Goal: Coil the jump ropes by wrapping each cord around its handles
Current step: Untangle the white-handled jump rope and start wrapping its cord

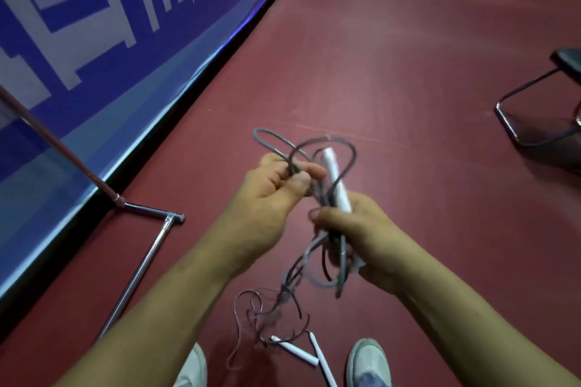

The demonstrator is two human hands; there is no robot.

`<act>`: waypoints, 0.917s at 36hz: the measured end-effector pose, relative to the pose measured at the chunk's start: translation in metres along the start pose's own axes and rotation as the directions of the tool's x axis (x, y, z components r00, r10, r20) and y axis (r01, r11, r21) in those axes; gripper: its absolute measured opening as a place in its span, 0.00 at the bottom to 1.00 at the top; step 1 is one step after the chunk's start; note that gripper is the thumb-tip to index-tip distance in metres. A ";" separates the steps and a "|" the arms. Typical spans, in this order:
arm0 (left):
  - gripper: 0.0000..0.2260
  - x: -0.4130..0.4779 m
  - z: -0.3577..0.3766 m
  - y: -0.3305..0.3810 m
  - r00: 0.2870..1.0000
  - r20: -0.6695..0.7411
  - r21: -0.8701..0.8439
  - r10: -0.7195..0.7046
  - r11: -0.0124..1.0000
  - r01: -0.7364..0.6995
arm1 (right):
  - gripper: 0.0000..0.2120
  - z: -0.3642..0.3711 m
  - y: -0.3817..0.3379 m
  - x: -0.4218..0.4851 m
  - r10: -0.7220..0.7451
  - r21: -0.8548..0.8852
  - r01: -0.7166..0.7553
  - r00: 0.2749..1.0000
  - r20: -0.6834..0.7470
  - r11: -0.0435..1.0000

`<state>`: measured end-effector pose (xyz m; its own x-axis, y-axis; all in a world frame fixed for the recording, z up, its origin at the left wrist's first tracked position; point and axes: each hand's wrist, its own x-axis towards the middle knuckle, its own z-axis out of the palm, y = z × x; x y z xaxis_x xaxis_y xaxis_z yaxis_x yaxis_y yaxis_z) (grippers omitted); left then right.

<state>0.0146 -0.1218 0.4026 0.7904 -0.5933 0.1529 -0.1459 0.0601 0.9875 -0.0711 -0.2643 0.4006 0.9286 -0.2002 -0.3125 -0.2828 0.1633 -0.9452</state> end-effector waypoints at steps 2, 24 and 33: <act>0.12 0.000 -0.012 -0.006 0.998 -0.056 0.141 -0.003 0.990 0.011 | 0.13 -0.006 -0.008 0.004 0.011 0.167 0.005 0.995 -0.098 0.986; 0.10 0.006 -0.005 -0.087 0.931 0.040 0.652 -0.364 0.715 0.252 | 0.09 -0.052 -0.007 0.006 -0.063 -0.409 -0.048 0.965 -0.256 0.911; 0.18 0.008 0.012 -0.053 0.984 0.160 0.513 0.077 0.845 -0.150 | 0.06 -0.033 0.005 0.003 0.002 -0.471 -0.005 1.000 -0.007 0.882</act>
<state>0.0212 -0.1397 0.3514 0.6714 -0.7074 0.2207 -0.5467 -0.2718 0.7920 -0.0777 -0.2957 0.3916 0.9264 -0.2066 -0.3148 -0.3671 -0.3103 -0.8769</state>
